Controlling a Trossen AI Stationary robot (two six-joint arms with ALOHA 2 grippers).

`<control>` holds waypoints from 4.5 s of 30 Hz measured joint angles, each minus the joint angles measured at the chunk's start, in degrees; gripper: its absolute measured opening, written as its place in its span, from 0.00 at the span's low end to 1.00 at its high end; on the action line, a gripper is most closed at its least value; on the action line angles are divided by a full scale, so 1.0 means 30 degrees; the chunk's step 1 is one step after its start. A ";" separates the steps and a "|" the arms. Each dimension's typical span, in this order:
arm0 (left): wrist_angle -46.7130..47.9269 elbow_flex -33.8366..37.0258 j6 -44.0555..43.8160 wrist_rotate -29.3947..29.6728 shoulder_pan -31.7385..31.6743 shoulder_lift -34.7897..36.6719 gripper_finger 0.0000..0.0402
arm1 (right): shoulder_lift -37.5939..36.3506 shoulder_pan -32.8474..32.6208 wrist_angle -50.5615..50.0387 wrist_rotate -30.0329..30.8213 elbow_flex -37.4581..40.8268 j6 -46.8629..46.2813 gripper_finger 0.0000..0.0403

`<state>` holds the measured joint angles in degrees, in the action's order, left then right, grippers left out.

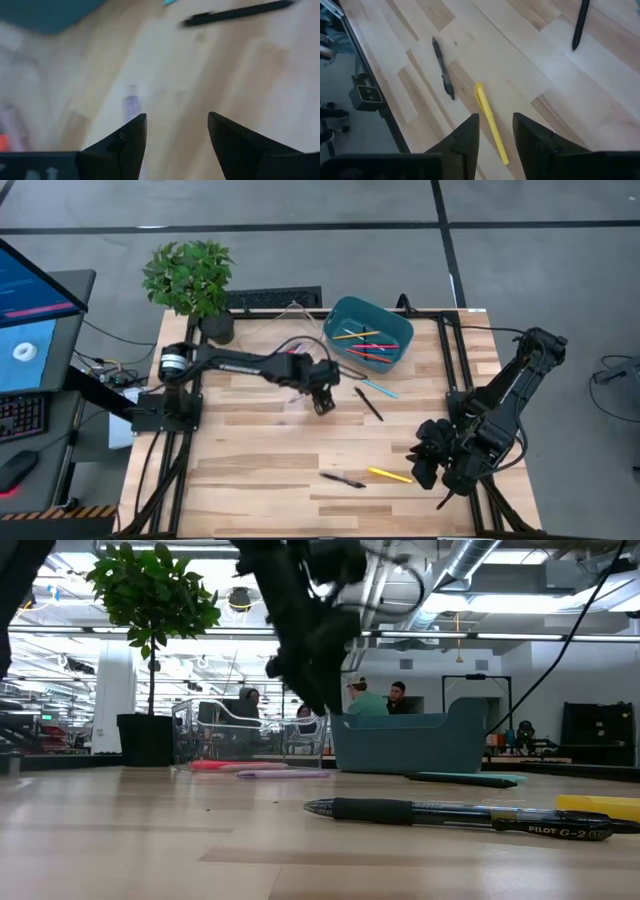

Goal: Sort pens & pencils
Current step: Put the purple pen into the transparent bin, then put the bottom black pen into the transparent bin

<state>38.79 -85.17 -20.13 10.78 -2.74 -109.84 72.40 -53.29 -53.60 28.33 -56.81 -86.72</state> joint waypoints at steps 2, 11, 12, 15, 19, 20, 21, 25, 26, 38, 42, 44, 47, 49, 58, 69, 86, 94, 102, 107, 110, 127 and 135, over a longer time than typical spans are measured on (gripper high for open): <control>0.0022 -0.0029 0.0056 0.0225 -0.0704 -0.0400 0.50 | 0.0000 -0.0111 -0.0031 0.0008 -0.0002 0.0007 0.34; 0.0908 -0.0022 0.0889 0.0370 -0.1234 -0.2861 0.50 | 0.0007 -0.0652 -0.0031 0.0002 -0.0002 -0.0108 0.34; 0.1122 -0.0022 0.0767 0.0965 -0.1136 -0.3160 0.50 | 0.0007 -0.0651 -0.0009 0.0001 -0.0002 -0.0109 0.34; 0.1122 -0.0082 0.0289 0.1367 -0.1023 -0.3749 0.50 | 0.0007 -0.0651 0.0169 0.0004 -0.0002 -0.0503 0.34; 0.1020 -0.0131 -0.0056 0.0214 -0.1052 -0.4261 0.49 | 0.0007 -0.0651 0.0338 0.0006 -0.0002 -0.0951 0.33; 0.1023 -0.0131 -0.0191 0.0044 -0.1058 -0.4301 0.48 | 0.0009 -0.0662 0.0383 0.0001 -0.0002 -0.1077 0.33; 0.1066 -0.0131 -0.0267 -0.0064 -0.1041 -0.4318 0.47 | 0.0015 -0.0724 0.0386 0.0001 -0.0001 -0.1100 0.33; 0.1085 -0.0131 -0.0520 -0.1176 -0.1058 -0.4352 0.33 | 0.0015 -0.0738 0.0618 0.0008 -0.0002 -0.1100 0.33; 0.1071 -0.0131 -0.0520 -0.1294 -0.1010 -0.4359 0.27 | 0.0015 -0.0738 0.0623 0.0010 -0.0002 -0.1100 0.33; 0.1611 -0.1158 -0.0747 -0.3064 0.0443 -0.4350 0.05 | 0.0015 -0.0731 0.0938 0.0074 -0.0002 -0.1107 0.33; 0.2527 -0.3188 -0.0809 -0.4184 0.1468 -0.4464 0.04 | 0.0015 -0.0731 0.1040 0.0074 -0.0002 -0.1115 0.33; 0.2477 -0.4804 -0.0765 -0.4036 0.1889 -0.4189 0.04 | 0.0015 -0.0731 0.1053 0.0074 -0.0002 -0.1121 0.33; 0.3615 -0.7402 -0.0371 -0.3307 0.2401 -0.3913 0.05 | 0.0015 -0.0731 0.1094 0.0081 -0.0002 -0.1122 0.33; 0.4761 -0.9417 -0.0148 -0.2796 0.2713 -0.3958 0.06 | 0.0013 -0.0731 0.1099 0.0088 -0.0002 -0.1122 0.33; 1.0878 -1.6356 0.1066 0.1969 0.2740 -0.3192 0.06 | 0.0015 -0.0709 0.0956 0.0164 -0.0002 -0.1099 0.32; 1.4272 -1.4280 0.2004 0.2973 -0.1842 -0.0837 0.07 | 0.0015 -0.0325 0.0575 0.0594 0.0005 -0.0941 0.32; 0.8920 -0.4741 0.3146 0.0210 -0.7982 -0.1350 0.08 | 0.0015 -0.0192 -0.0041 0.0584 0.0013 -0.0597 0.31; 0.7769 -0.2443 0.2796 -0.0189 -0.8089 -0.1264 0.08 | 0.0015 -0.0192 0.0020 0.0584 0.0013 -0.0605 0.31; 0.8295 -0.3435 0.4299 -0.1861 -0.8333 -0.1255 0.31 | 0.0015 -0.0192 0.0020 0.0607 0.0013 -0.0605 0.31; 1.0444 -0.5374 0.3059 -0.1833 -0.8518 -0.1240 0.51 | 0.0015 -0.0192 0.0028 0.0591 0.0013 -0.0605 0.30; 1.1332 -0.7294 0.3007 -0.2730 -0.7685 -0.0702 0.55 | 0.0015 -0.0192 0.0028 0.0591 0.0013 -0.0599 0.31; 0.3838 -0.9290 0.2102 0.2028 0.8783 0.0907 0.48 | 0.0015 -0.0192 0.0060 0.0584 0.0013 -0.0444 0.30; 0.0393 -0.8270 0.3746 0.0786 0.9783 -0.3090 0.58 | 0.0007 -0.0192 0.0050 0.0562 0.0005 -0.0445 0.30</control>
<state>39.97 -109.98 -8.90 13.13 26.61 -119.10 72.42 -53.87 -53.45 30.02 -56.80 -88.05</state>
